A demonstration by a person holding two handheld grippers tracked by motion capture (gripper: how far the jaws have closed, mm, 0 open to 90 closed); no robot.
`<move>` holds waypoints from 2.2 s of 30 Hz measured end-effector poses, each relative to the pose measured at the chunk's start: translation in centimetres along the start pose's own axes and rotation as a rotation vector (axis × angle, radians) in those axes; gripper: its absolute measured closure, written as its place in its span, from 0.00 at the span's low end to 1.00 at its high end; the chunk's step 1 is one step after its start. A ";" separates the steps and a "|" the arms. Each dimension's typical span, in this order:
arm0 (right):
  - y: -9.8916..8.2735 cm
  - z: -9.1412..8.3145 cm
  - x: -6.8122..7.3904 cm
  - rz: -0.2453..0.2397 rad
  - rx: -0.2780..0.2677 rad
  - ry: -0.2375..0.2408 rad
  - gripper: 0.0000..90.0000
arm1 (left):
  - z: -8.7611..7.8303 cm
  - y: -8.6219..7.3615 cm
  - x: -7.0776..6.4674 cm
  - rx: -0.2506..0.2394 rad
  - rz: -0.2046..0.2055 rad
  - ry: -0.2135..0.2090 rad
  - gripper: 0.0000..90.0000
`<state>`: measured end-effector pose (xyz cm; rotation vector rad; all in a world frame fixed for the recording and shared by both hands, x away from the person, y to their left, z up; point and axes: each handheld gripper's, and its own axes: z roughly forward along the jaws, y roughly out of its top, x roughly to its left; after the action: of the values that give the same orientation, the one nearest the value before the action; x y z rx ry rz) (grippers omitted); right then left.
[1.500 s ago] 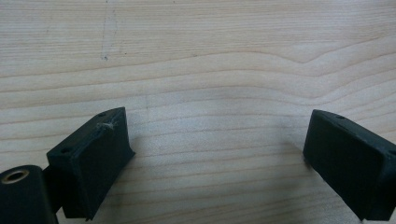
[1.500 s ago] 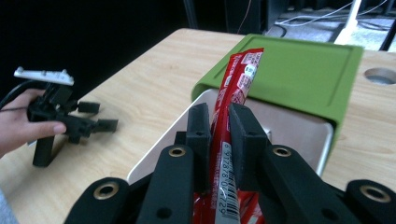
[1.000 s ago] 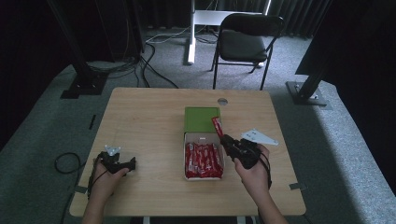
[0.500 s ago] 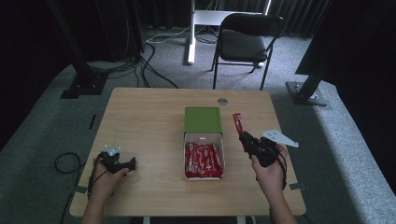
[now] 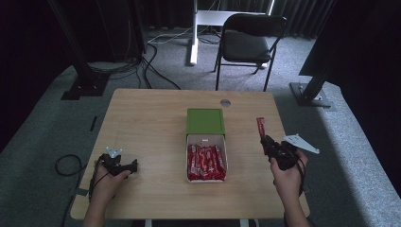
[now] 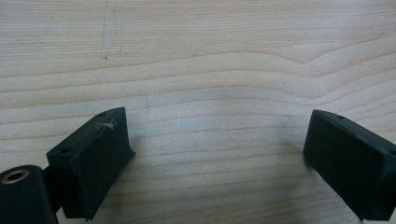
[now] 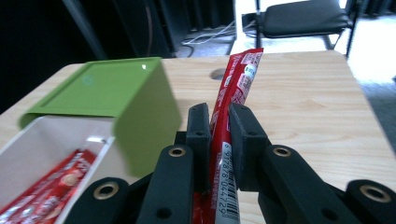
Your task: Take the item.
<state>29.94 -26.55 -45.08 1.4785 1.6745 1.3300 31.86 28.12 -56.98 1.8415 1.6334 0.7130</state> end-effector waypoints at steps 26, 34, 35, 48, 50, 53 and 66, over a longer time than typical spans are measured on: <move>-4.7 0.6 -6.5 0.085 0.059 -0.154 0.88 | 0.0 0.0 0.0 0.000 -0.001 0.000 0.09; -6.5 1.5 -7.8 0.121 0.103 -0.181 0.88 | 0.0 0.0 0.0 -0.001 -0.001 0.000 0.09; -6.7 1.7 -8.0 0.126 0.110 -0.184 0.88 | 0.0 0.0 0.0 -0.001 -0.002 0.000 0.09; -8.6 2.5 -9.4 0.157 0.174 -0.214 0.88 | 0.0 0.0 0.0 -0.001 -0.001 0.000 0.09; -8.9 2.6 -9.6 0.165 0.184 -0.214 0.88 | 0.0 0.0 0.0 0.000 -0.001 0.000 0.09; -9.3 2.8 -9.7 0.167 0.201 -0.220 0.88 | 0.0 0.0 0.0 -0.001 0.000 0.000 0.09; -9.8 3.2 -9.9 0.164 0.253 -0.225 0.85 | 0.0 0.0 0.0 -0.001 -0.001 0.000 0.09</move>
<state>31.12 -34.01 -57.21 1.8711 1.6484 1.0121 31.85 28.10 -56.98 1.8402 1.6340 0.7134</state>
